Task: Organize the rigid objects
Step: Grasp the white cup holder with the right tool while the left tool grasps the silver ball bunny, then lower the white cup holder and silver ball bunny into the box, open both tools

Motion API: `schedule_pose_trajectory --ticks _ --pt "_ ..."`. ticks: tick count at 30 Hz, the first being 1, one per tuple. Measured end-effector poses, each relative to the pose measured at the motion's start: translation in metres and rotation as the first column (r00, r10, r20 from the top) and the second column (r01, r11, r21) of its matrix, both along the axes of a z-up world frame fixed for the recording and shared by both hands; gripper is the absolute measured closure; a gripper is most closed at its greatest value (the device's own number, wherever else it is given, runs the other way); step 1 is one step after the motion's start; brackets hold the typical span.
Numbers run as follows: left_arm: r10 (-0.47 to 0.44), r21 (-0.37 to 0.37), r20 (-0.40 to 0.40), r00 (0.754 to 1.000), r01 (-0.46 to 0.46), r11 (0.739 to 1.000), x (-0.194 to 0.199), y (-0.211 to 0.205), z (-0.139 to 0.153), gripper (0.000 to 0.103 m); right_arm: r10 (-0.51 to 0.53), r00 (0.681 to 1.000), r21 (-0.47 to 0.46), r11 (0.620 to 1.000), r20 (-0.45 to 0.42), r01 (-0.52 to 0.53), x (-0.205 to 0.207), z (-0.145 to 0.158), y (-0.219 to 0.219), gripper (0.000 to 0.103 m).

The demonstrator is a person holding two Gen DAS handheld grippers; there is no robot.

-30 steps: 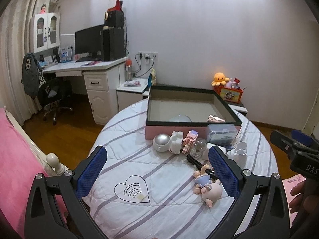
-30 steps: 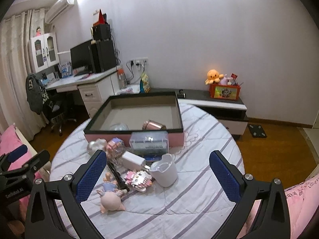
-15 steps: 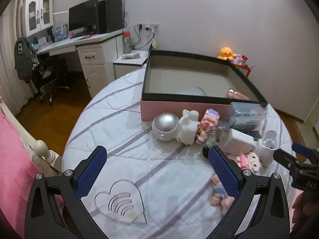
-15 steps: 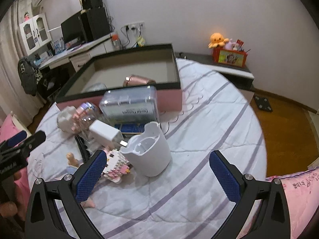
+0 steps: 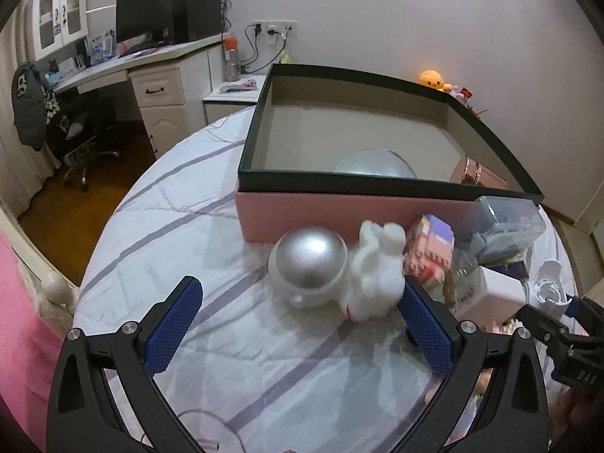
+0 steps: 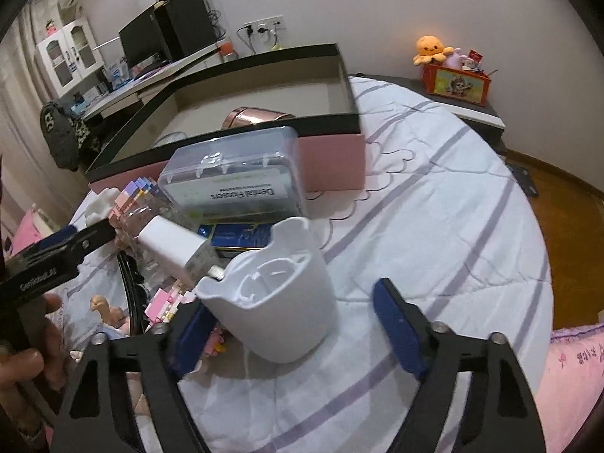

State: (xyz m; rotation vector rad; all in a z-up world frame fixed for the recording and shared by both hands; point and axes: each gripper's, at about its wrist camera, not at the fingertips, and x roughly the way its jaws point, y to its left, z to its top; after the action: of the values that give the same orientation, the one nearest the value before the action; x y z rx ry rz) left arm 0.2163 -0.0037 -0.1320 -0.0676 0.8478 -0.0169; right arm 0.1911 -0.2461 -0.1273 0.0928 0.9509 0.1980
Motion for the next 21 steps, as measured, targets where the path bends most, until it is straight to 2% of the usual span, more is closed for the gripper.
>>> schedule_pose_trajectory --ticks 2,4,5,6,7,8,9,21 --pt "-0.004 -0.008 0.014 1.000 0.004 1.000 0.005 0.001 0.000 0.000 0.011 1.000 0.002 1.000 0.005 -0.011 0.002 0.000 0.003 0.032" --pt "-0.011 -0.028 0.018 1.000 0.011 1.000 0.010 0.005 -0.001 0.000 0.021 1.000 0.022 1.000 0.009 -0.021 0.002 0.001 0.003 0.043" --pt "-0.018 -0.044 0.016 1.000 0.019 0.999 0.010 0.007 -0.002 0.001 0.028 1.000 0.032 0.999 0.011 -0.028 0.002 0.002 0.004 0.045" --pt "-0.026 -0.060 0.016 1.000 0.027 0.998 0.011 0.008 -0.003 0.008 0.029 1.000 0.027 0.999 0.012 -0.029 0.002 0.002 0.005 0.045" --pt "-0.037 -0.077 0.010 0.999 0.038 0.996 0.012 0.009 -0.004 0.021 0.031 0.999 0.022 0.999 0.012 -0.031 0.001 0.002 0.006 0.045" --pt "-0.045 -0.083 0.003 0.999 0.045 0.996 0.011 0.009 -0.005 0.030 0.033 0.999 0.021 0.999 0.012 -0.033 0.000 0.003 0.006 0.045" --pt "-0.049 -0.074 -0.012 0.999 0.048 0.996 0.012 0.007 -0.007 0.033 0.032 0.999 0.026 0.999 0.011 -0.032 -0.001 0.003 0.006 0.045" --pt "-0.032 -0.063 0.026 0.999 0.033 0.997 -0.011 0.013 0.009 0.033 0.013 0.998 0.021 1.000 0.055 -0.015 -0.013 0.026 0.002 0.045"
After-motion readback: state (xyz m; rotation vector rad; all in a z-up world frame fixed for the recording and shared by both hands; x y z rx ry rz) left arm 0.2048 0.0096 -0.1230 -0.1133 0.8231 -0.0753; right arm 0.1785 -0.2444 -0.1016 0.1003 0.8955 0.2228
